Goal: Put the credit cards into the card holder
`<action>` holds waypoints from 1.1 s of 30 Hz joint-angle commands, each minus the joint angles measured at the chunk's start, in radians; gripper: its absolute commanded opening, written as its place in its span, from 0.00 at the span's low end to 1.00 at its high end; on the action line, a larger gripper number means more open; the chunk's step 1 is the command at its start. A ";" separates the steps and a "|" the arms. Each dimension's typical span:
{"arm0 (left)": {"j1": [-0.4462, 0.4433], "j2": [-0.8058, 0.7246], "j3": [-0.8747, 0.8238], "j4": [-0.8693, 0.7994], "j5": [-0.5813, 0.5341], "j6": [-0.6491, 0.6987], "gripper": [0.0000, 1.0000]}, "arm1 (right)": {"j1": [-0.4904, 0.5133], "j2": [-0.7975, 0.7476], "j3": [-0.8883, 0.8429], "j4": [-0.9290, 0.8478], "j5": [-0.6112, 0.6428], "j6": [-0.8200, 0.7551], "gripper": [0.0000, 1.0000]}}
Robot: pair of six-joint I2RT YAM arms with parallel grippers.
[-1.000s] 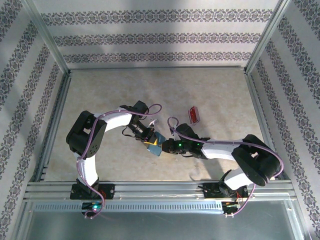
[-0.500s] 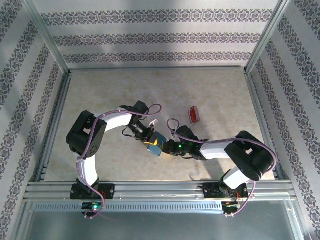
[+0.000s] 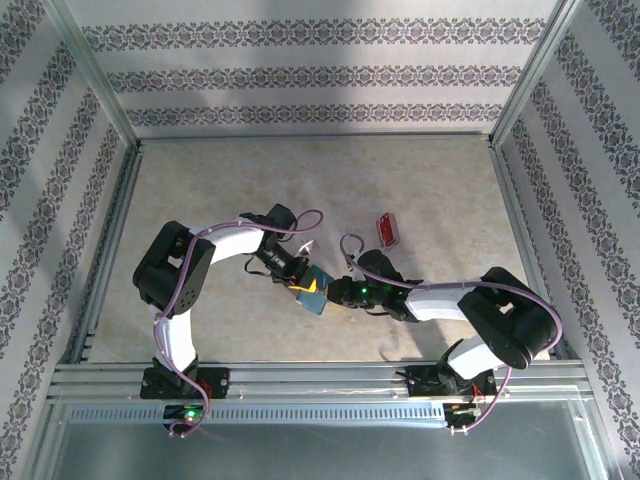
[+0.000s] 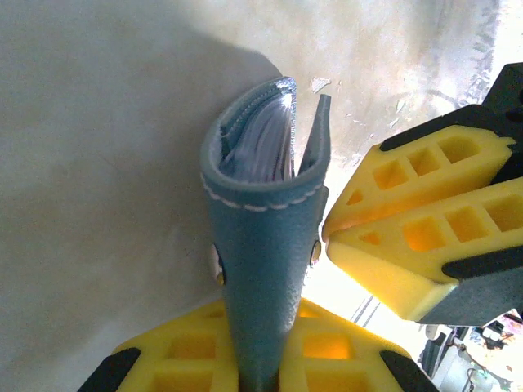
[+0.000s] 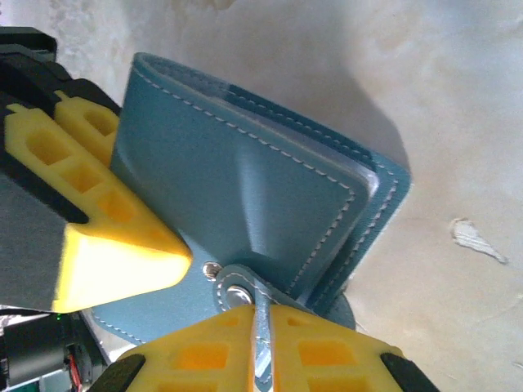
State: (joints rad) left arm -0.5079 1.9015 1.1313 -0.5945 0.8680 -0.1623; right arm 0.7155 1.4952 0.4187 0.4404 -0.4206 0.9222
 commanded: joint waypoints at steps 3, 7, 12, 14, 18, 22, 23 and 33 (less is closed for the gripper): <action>0.000 0.025 -0.015 0.004 0.011 -0.016 0.00 | 0.001 0.027 0.016 0.051 -0.029 0.007 0.14; -0.001 0.028 -0.020 0.018 0.022 -0.028 0.00 | 0.004 0.036 0.014 0.063 -0.028 0.010 0.14; -0.003 0.037 -0.027 0.027 -0.005 -0.022 0.00 | 0.002 0.047 0.001 0.085 -0.021 0.014 0.14; -0.002 0.043 -0.032 0.037 -0.012 -0.016 0.00 | -0.002 0.046 -0.007 0.105 -0.029 0.022 0.14; -0.001 0.054 -0.025 0.027 -0.043 0.009 0.00 | -0.001 -0.034 0.014 0.002 -0.048 -0.033 0.24; 0.002 0.060 -0.012 0.010 -0.022 0.032 0.00 | 0.027 -0.152 0.112 -0.353 0.064 -0.255 0.38; 0.004 0.059 -0.005 -0.002 -0.018 0.041 0.00 | 0.029 -0.166 0.129 -0.401 0.080 -0.294 0.39; 0.005 0.056 -0.008 0.004 -0.039 0.017 0.00 | 0.019 -0.096 0.120 -0.365 0.056 -0.252 0.22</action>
State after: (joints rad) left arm -0.5068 1.9209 1.1263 -0.5720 0.9012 -0.1501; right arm 0.7311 1.3777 0.5552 0.0925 -0.3752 0.6621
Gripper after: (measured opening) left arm 0.120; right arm 0.238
